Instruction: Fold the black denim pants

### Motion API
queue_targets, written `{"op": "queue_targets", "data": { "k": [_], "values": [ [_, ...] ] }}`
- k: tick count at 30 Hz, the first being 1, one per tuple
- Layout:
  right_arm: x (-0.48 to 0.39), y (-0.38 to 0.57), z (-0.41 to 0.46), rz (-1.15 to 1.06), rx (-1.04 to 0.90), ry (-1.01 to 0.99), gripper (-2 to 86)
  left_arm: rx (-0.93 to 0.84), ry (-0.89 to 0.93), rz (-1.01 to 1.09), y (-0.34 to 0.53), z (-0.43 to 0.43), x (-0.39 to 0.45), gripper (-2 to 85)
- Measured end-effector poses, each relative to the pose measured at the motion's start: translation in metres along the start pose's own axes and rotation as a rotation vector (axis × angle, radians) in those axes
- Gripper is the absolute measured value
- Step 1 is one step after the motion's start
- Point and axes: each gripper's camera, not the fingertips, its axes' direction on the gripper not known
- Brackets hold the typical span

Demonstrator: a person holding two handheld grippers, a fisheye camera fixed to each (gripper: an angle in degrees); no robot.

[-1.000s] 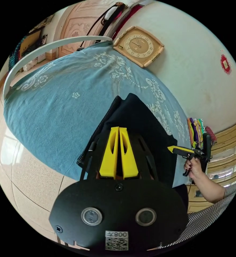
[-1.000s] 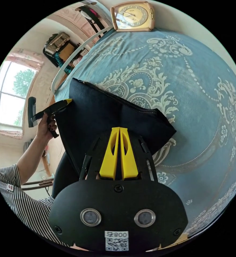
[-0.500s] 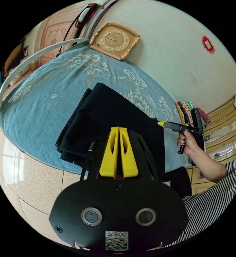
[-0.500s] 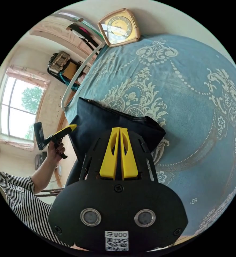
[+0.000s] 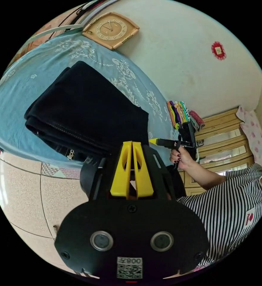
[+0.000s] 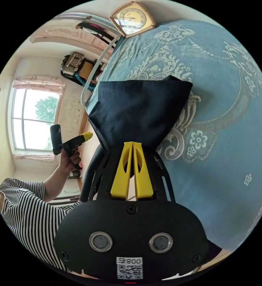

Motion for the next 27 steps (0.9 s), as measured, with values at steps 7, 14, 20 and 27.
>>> {"op": "queue_targets", "data": {
  "k": [7,14,20,27],
  "values": [
    [0.082,0.092,0.005,0.229,0.046,-0.249,1.5,-0.227,0.175,-0.134,0.052,0.085,0.047,6.3],
    [0.137,0.134,0.019,0.338,0.07,-0.445,6.9,-0.344,0.177,-0.183,0.045,0.141,0.066,5.7],
    [0.169,0.152,0.034,0.401,0.1,-0.565,9.9,-0.355,0.162,-0.192,0.055,0.156,0.078,1.2],
    [0.194,0.161,0.049,0.431,0.104,-0.643,11.5,-0.324,0.206,-0.15,0.072,0.155,0.088,0.5]
  ]
}}
